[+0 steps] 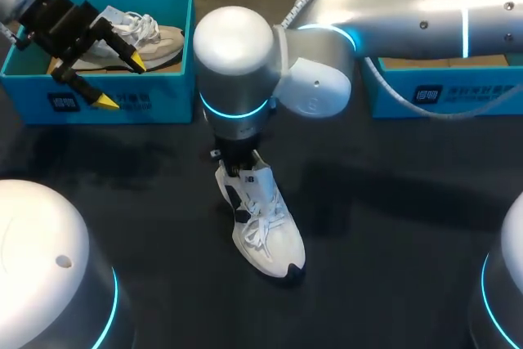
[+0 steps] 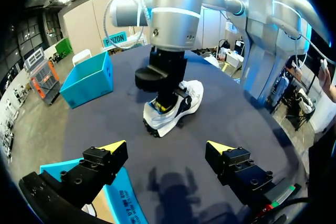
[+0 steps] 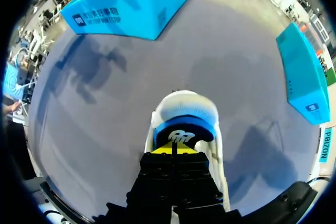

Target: Take the shoe out of the shoebox, open the shoe tongue, remove and reinsert the insole, then place the shoe into the shoebox

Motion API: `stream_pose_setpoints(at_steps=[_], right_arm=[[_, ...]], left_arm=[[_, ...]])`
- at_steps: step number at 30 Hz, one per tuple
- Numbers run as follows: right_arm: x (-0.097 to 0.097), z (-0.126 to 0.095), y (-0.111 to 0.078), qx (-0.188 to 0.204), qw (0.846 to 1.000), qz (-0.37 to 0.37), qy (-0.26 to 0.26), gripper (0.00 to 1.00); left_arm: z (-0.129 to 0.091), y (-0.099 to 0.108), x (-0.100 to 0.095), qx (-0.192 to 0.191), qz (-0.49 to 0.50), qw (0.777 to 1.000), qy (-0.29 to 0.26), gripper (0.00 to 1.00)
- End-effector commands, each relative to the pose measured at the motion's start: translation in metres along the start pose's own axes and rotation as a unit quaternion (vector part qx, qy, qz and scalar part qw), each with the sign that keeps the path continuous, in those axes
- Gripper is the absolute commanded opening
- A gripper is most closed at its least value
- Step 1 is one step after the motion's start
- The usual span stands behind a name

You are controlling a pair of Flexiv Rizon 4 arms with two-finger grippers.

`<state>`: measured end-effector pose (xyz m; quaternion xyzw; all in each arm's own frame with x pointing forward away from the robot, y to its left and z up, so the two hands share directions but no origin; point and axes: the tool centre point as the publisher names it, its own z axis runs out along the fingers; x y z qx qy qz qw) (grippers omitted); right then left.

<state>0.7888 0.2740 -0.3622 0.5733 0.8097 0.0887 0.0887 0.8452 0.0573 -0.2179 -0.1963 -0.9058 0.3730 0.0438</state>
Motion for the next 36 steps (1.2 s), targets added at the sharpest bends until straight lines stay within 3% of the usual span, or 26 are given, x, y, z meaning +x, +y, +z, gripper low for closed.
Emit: stream_pose_setpoints(at_steps=[1, 6, 12, 25, 28, 36], right_arm=[[-0.003, -0.014, 0.001, -0.016, 1.000, -0.001, -0.013, 0.00], [-0.008, -0.005, 0.005, -0.044, 0.999, 0.008, -0.005, 0.00], [-0.008, 0.023, 0.010, -0.064, 0.998, 0.019, 0.015, 0.00], [-0.001, 0.059, -0.002, -0.042, 0.997, 0.050, 0.043, 0.00], [0.001, 0.057, -0.003, -0.039, 0.997, 0.051, 0.042, 0.00], [0.006, 0.024, 0.001, -0.059, 0.997, 0.042, 0.013, 0.00]], left_arm=[[-0.001, 0.000, 0.000, -0.001, 0.000, 1.000, 0.001, 1.00], [-0.001, 0.000, 0.000, -0.001, 0.000, 1.000, 0.001, 1.00], [-0.001, 0.000, 0.000, -0.001, 0.000, 1.000, 0.001, 1.00], [-0.001, 0.000, 0.000, -0.001, 0.000, 1.000, 0.001, 1.00], [-0.001, 0.000, 0.000, -0.001, 0.000, 1.000, 0.001, 1.00], [-0.001, 0.000, 0.000, -0.001, 0.000, 1.000, 0.001, 1.00]])
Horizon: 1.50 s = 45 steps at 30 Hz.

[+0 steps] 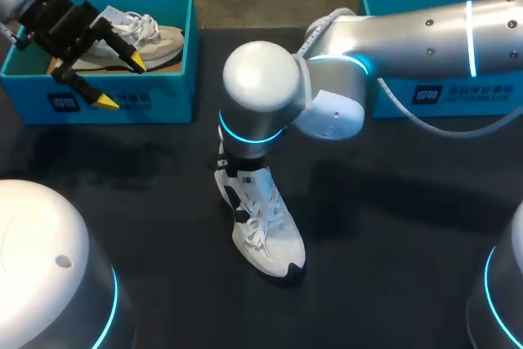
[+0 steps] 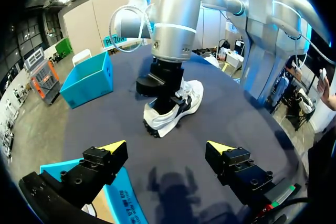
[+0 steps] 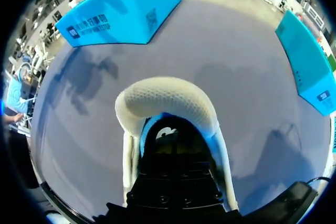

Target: Take the shoe out of the shoebox, open the shoe tongue, remove and reinsert the insole, then place the shoe into the shoebox

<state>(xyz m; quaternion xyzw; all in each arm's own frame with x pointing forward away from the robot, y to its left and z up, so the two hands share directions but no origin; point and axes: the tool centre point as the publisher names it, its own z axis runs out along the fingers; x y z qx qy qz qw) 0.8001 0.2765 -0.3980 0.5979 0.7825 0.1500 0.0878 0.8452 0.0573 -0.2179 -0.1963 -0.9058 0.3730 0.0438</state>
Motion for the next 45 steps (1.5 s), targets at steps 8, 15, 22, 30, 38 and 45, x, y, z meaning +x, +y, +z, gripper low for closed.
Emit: stream_pose_setpoints(at_steps=[8, 15, 22, 30, 38, 45], right_arm=[[0.001, -0.020, 0.011, -0.028, 0.999, -0.002, -0.017, 0.00], [-0.003, -0.026, 0.016, -0.028, 0.999, -0.010, -0.018, 0.00], [-0.004, -0.026, 0.022, -0.032, 0.999, -0.009, -0.015, 0.00], [-0.004, -0.030, 0.020, -0.037, 0.999, -0.001, 0.007, 0.00], [0.001, -0.027, 0.015, -0.046, 0.998, 0.015, 0.034, 0.00], [0.004, -0.025, 0.017, -0.048, 0.998, 0.014, 0.044, 0.00]], left_arm=[[-0.001, 0.000, 0.000, -0.001, 0.000, 1.000, 0.001, 1.00], [-0.001, 0.000, 0.000, -0.001, 0.000, 1.000, 0.001, 1.00], [-0.001, 0.000, 0.000, -0.001, 0.000, 1.000, 0.001, 1.00], [-0.001, 0.000, 0.000, -0.001, 0.000, 1.000, 0.001, 1.00], [-0.001, 0.000, 0.000, -0.001, 0.000, 1.000, 0.001, 1.00], [-0.001, 0.000, 0.000, -0.001, 0.000, 1.000, 0.001, 1.00]])
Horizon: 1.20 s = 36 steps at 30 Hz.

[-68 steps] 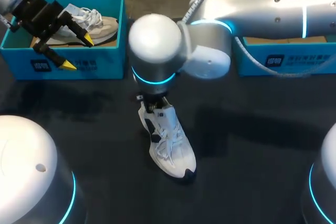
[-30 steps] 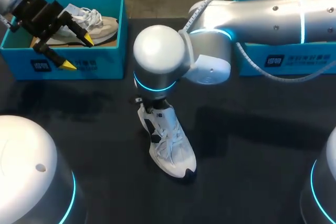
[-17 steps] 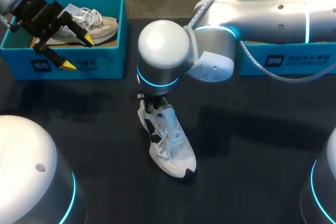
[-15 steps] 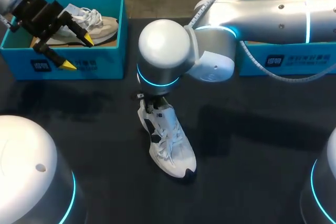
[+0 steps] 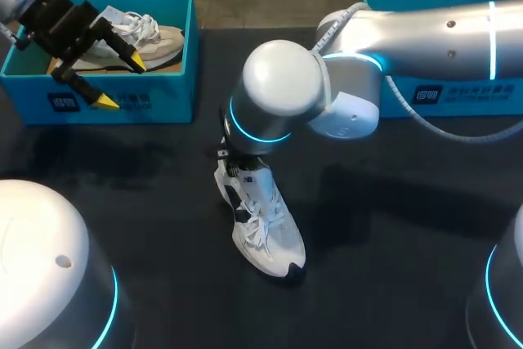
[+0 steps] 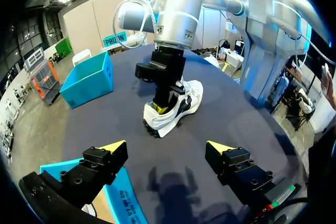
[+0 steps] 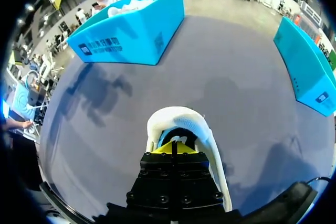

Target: Take the shoe out of the shoebox, open the shoe tongue, remove and reinsert the insole, then place the shoe into the shoebox

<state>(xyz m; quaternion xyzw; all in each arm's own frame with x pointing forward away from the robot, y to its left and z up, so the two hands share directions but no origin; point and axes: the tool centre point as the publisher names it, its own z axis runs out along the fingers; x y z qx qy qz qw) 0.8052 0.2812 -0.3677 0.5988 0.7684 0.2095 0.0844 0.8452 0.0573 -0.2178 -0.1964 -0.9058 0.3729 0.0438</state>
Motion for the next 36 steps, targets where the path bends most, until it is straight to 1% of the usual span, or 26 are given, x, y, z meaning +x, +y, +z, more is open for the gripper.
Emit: stream_pose_setpoints(at_steps=[1, 15, 19, 28, 36], right_arm=[[0.000, 0.000, 0.001, -0.002, 1.000, -0.001, 0.007, 0.00], [0.005, -0.012, 0.005, -0.012, 1.000, -0.008, 0.007, 0.00], [0.007, -0.012, 0.008, -0.013, 1.000, -0.013, 0.008, 0.00], [0.008, 0.002, 0.011, -0.007, 1.000, -0.017, 0.026, 0.00], [0.007, 0.016, 0.006, 0.001, 0.999, -0.005, 0.040, 0.00]], left_arm=[[-0.001, 0.000, 0.000, -0.001, 0.000, 1.000, 0.001, 1.00], [-0.001, 0.000, 0.000, -0.001, 0.000, 1.000, 0.001, 1.00], [-0.001, 0.000, 0.000, -0.001, 0.000, 1.000, 0.001, 1.00], [-0.001, 0.000, 0.000, -0.001, 0.000, 1.000, 0.001, 1.00], [-0.001, 0.000, 0.000, -0.001, 0.000, 1.000, 0.001, 1.00]])
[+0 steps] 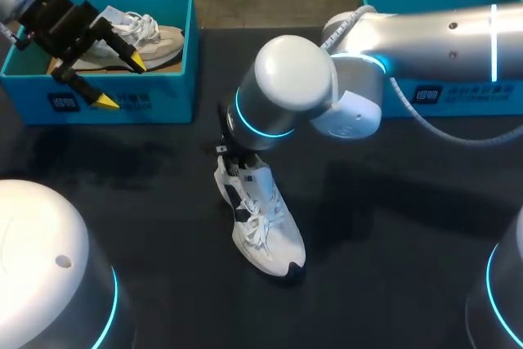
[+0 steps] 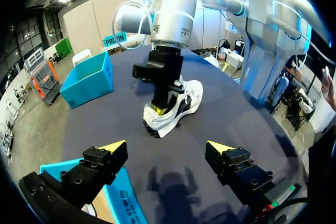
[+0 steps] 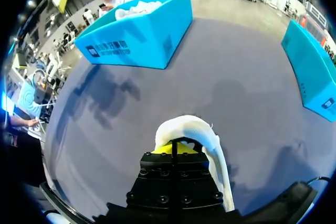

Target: Take the shoe out of the shoebox, open the shoe tongue, remove and reinsert the insole, then place the shoe into the shoebox

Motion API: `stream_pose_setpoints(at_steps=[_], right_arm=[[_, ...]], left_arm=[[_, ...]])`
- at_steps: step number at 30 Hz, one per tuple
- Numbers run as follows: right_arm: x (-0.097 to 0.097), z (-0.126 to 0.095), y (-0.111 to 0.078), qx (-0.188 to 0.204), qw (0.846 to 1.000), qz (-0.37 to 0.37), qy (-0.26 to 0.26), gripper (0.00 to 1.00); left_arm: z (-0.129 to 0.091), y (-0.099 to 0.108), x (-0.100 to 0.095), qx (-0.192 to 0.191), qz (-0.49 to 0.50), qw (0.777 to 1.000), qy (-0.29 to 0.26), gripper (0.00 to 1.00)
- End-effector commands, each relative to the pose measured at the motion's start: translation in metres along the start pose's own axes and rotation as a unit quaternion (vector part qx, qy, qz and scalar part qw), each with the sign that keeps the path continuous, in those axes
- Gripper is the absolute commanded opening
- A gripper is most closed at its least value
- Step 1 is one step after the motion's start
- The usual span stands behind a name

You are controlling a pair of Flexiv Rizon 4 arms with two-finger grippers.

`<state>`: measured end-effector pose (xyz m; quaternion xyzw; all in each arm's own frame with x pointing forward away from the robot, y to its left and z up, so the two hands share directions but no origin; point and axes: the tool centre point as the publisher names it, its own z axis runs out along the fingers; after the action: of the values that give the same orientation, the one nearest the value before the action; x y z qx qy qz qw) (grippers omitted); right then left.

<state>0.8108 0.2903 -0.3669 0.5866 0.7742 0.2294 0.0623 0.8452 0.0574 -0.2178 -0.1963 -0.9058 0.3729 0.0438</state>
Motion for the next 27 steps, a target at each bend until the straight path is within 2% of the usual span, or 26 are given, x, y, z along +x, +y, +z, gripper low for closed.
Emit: stream_pose_setpoints(at_steps=[1, 14, 27], right_arm=[[-0.002, 0.015, -0.002, 0.005, 1.000, 0.003, 0.009, 0.00], [0.002, 0.031, -0.008, 0.016, 1.000, 0.014, 0.015, 0.00], [0.005, 0.032, -0.019, 0.100, 0.993, -0.025, -0.049, 0.00]], left_arm=[[0.000, 0.000, 0.000, -0.001, 0.000, 1.000, 0.001, 1.00], [0.000, 0.000, 0.000, -0.001, 0.000, 1.000, 0.001, 1.00], [0.000, 0.000, 0.000, -0.001, 0.000, 1.000, 0.001, 1.00]])
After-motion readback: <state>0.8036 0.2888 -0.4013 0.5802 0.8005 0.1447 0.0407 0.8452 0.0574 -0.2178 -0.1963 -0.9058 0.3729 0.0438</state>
